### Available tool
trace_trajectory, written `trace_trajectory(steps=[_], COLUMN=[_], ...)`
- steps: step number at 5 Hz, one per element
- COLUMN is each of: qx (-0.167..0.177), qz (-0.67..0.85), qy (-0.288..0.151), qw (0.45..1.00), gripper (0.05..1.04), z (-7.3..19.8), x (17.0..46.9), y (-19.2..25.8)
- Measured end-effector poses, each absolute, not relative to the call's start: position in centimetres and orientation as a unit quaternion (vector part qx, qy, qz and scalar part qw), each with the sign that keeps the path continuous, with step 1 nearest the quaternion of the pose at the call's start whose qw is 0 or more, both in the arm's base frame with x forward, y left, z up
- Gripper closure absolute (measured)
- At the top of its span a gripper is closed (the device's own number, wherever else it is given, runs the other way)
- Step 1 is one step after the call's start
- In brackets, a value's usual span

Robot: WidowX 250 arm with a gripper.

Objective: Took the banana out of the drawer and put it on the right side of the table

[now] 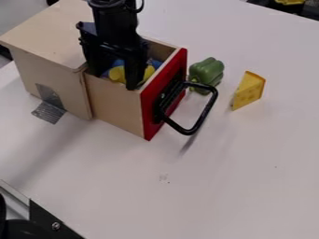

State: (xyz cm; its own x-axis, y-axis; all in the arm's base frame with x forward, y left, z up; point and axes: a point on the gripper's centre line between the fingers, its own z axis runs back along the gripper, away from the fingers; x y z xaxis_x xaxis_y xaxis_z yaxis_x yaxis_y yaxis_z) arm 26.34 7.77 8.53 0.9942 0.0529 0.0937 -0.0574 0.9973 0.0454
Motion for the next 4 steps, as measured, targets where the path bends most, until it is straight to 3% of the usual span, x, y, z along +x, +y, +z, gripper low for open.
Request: trace_trajectory(steps=[1,2,4], qx=[0.028,0.033,0.042], qz=[0.031,0.031,0.023], qy=[-0.031,-0.029,-0.044], qw=[0.999,0.999,0.998], gripper=[0.382,0.549,0.553], z=[6.6,6.7,9.9], x=[26.4,26.3,25.8], y=[7.9,8.0,7.6])
